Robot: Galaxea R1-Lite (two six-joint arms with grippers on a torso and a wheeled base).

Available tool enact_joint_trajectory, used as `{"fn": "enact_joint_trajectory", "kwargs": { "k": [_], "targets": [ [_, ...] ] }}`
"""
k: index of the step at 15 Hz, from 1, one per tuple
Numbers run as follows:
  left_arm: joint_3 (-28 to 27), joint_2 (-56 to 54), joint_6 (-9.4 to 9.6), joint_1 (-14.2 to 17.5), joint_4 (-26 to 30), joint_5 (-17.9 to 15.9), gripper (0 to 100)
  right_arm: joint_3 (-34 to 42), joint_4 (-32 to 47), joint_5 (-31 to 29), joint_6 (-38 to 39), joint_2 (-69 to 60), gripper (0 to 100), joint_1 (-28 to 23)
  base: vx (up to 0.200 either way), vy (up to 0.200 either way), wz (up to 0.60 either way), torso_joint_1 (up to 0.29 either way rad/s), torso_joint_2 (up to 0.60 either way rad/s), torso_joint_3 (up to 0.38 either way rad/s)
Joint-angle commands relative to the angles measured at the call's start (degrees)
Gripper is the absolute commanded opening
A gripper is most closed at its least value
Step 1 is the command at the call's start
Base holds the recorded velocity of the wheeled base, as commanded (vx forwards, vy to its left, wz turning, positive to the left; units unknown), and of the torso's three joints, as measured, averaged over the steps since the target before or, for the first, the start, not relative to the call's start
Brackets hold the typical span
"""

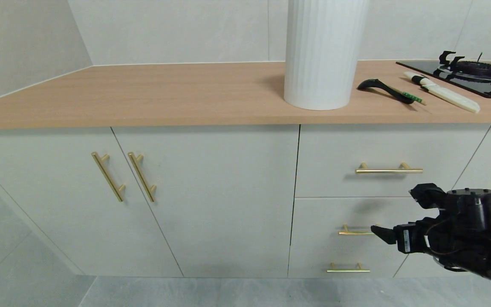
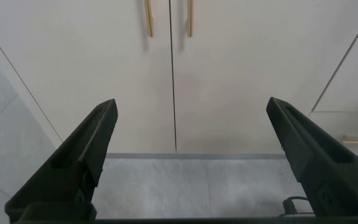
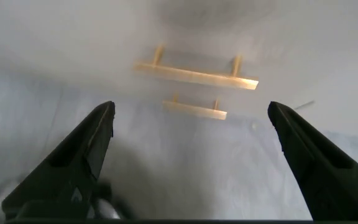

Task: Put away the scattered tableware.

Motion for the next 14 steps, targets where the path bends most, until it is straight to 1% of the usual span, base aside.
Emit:
{"fn": "enact_joint_trajectory", "kwargs": {
  "k": [1, 5, 7, 9, 10, 11, 14],
  "targets": [
    [0.0, 0.0, -0.01, 0.0, 0.0, 0.0, 100, 1.2, -5.0, -2.9, 1.7, 7.1, 100, 0.0, 0.000, 0.000, 0.00, 0.000, 0.00, 0.000],
    [0.0, 0.0, -0.01, 0.0, 0.0, 0.0, 100, 0.8, -7.8, -3.3, 1.8, 11.4, 100, 0.2, 0.000, 0.000, 0.00, 0.000, 0.00, 0.000],
    [0.0, 0.0, -0.01, 0.0, 0.0, 0.0, 100, 1.0, -12.0, -4.3, 1.8, 13.3, 100, 0.5, 0.000, 0.000, 0.00, 0.000, 0.00, 0.000],
    [0.0, 0.0, -0.01, 0.0, 0.0, 0.0, 100, 0.8, -18.6, -6.6, 2.0, 18.2, 100, 0.6, 0.000, 0.000, 0.00, 0.000, 0.00, 0.000],
    [0.0, 0.0, -0.01, 0.0, 0.0, 0.0, 100, 0.8, -20.0, -6.9, 2.0, 19.2, 100, 0.6, 0.000, 0.000, 0.00, 0.000, 0.00, 0.000],
    [0.0, 0.0, -0.01, 0.0, 0.0, 0.0, 100, 0.3, -24.5, -8.4, 1.9, 22.9, 100, 0.7, 0.000, 0.000, 0.00, 0.000, 0.00, 0.000],
    [0.0, 0.0, -0.01, 0.0, 0.0, 0.0, 100, -2.0, -29.2, -11.8, 1.8, 28.2, 100, 0.7, 0.000, 0.000, 0.00, 0.000, 0.00, 0.000]
  ]
}}
